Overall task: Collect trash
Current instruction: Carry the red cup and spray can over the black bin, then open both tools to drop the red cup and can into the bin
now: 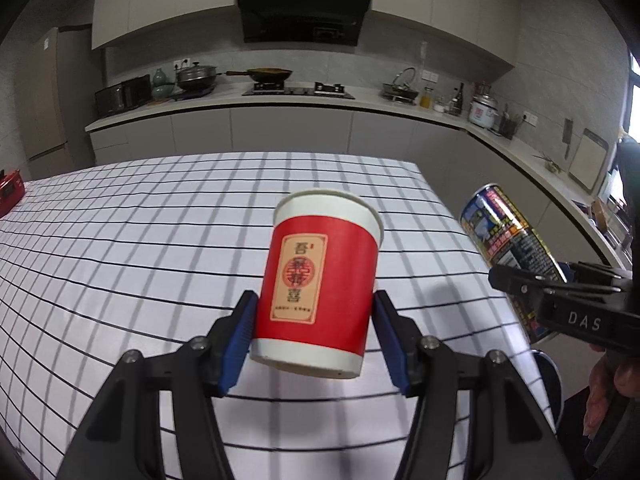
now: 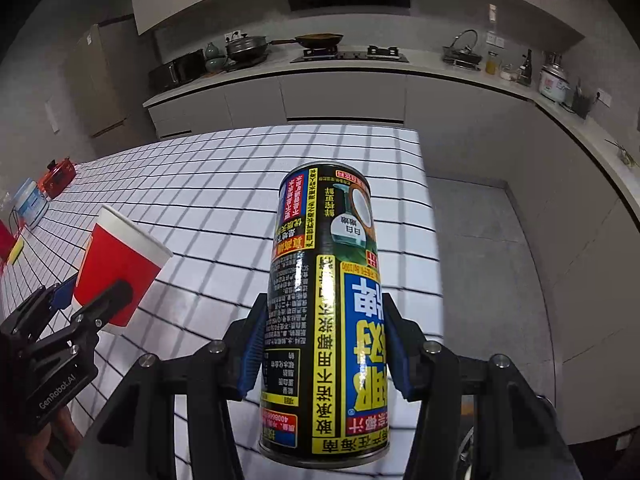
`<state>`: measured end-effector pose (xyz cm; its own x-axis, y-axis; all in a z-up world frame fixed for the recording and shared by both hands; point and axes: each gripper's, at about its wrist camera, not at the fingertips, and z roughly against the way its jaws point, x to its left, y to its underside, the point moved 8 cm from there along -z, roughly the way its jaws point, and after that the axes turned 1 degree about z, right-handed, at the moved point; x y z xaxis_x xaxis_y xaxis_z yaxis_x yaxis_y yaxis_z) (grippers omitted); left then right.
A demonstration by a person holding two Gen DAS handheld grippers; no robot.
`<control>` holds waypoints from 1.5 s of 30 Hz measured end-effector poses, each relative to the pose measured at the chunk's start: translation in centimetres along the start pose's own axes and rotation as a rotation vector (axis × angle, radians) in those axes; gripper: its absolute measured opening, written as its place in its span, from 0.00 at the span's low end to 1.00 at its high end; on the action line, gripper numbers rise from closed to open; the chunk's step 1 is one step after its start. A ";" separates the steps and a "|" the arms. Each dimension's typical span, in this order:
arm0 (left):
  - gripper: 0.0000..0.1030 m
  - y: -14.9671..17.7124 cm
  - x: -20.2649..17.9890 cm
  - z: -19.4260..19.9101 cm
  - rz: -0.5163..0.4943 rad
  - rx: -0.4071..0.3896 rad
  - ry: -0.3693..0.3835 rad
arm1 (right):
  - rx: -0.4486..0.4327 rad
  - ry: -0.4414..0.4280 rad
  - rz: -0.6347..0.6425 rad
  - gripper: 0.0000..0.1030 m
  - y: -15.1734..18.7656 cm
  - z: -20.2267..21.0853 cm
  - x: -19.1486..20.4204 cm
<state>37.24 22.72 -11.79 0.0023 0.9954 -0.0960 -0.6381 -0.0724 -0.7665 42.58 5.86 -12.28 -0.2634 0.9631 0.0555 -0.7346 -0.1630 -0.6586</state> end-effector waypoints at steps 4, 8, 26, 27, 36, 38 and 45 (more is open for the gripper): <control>0.57 0.9 -5.2 0.7 -0.028 -0.002 0.028 | -0.003 0.023 -0.026 0.53 2.2 2.4 -5.2; 0.57 2.1 -10.8 1.3 -0.047 0.004 0.070 | -0.003 0.060 -0.061 0.53 5.1 5.1 -11.5; 0.57 12.2 -30.8 -0.3 -0.136 0.143 0.220 | 0.107 0.175 -0.190 0.53 19.6 9.6 -32.4; 0.57 13.0 -31.3 -0.3 -0.133 0.150 0.219 | 0.114 0.171 -0.187 0.53 20.2 9.3 -32.7; 0.57 18.1 -33.8 -2.1 -0.091 0.220 0.203 | 0.188 0.122 -0.120 0.53 25.1 5.8 -35.0; 0.57 18.6 -34.5 -2.7 -0.080 0.225 0.203 | 0.202 0.105 -0.088 0.53 25.6 4.9 -35.0; 0.87 19.1 -32.2 -4.9 -0.027 0.204 0.090 | 0.273 0.023 0.140 0.95 28.8 0.5 -34.8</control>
<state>28.76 -11.07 -26.45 0.0843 0.9864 -0.1409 -0.7797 -0.0228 -0.6257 30.25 -32.46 -32.80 -0.3622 0.9312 -0.0408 -0.8338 -0.3432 -0.4323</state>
